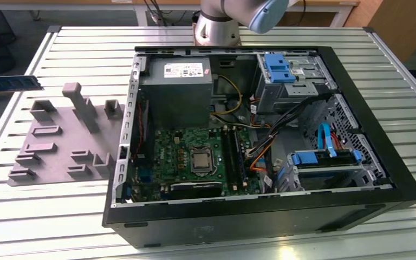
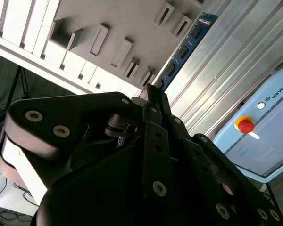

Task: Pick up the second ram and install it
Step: 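Pick up the second ram and move it above second insertion slot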

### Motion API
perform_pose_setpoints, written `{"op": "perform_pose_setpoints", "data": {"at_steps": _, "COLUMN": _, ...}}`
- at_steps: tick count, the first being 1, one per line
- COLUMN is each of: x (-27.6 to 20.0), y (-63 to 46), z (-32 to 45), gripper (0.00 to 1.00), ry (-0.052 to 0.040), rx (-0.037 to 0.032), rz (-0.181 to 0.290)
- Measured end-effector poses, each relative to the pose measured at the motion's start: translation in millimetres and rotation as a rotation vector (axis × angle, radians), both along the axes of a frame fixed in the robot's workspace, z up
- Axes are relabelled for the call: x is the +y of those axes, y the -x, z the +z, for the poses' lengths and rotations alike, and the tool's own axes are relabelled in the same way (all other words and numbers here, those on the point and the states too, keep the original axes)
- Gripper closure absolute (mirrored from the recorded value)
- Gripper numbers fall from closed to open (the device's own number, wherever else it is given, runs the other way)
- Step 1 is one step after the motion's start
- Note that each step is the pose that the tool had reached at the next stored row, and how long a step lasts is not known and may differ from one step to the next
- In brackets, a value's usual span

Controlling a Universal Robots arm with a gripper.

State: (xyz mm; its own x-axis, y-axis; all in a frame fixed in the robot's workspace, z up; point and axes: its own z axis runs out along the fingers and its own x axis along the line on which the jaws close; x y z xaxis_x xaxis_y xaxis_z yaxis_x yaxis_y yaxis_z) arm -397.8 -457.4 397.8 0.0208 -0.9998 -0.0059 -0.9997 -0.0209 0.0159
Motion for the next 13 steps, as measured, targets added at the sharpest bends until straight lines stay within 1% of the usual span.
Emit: {"op": "perform_pose_setpoints", "data": {"at_steps": 13, "x": 0.0, "y": -6.7, "z": 0.0, "gripper": 0.86, "ry": 0.0000, "rx": -0.0001, "rz": 0.000}}
